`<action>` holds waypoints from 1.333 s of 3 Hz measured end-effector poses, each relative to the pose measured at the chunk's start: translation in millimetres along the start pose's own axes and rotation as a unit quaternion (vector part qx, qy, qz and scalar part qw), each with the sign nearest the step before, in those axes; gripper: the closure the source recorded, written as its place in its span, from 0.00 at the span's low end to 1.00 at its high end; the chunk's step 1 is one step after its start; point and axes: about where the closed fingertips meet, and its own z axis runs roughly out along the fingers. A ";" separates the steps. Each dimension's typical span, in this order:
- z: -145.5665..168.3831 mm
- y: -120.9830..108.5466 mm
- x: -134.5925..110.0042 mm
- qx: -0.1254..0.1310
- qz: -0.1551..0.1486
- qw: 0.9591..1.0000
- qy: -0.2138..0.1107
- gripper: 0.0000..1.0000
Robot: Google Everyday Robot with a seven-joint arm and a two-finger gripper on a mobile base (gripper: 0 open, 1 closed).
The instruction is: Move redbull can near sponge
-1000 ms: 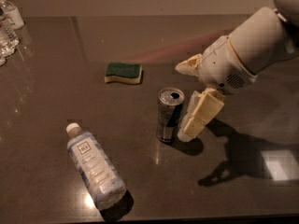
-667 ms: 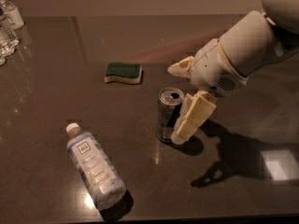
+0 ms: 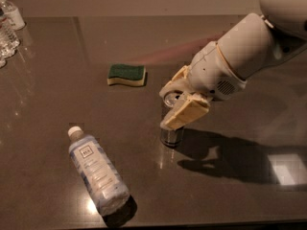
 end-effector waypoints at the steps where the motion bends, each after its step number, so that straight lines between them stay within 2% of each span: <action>1: -1.6 -0.6 1.3 0.000 -0.001 1.000 -0.002 0.65; 2: -10.7 -13.4 -4.4 0.001 0.001 1.000 -0.009 0.87; 3: -24.2 -43.3 -12.7 0.004 0.016 0.999 -0.033 1.00; 4: -29.8 -74.2 -21.7 0.014 0.027 0.998 -0.059 1.00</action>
Offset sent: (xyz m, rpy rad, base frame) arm 0.0347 -0.0099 0.0316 0.0470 -0.0009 -0.0133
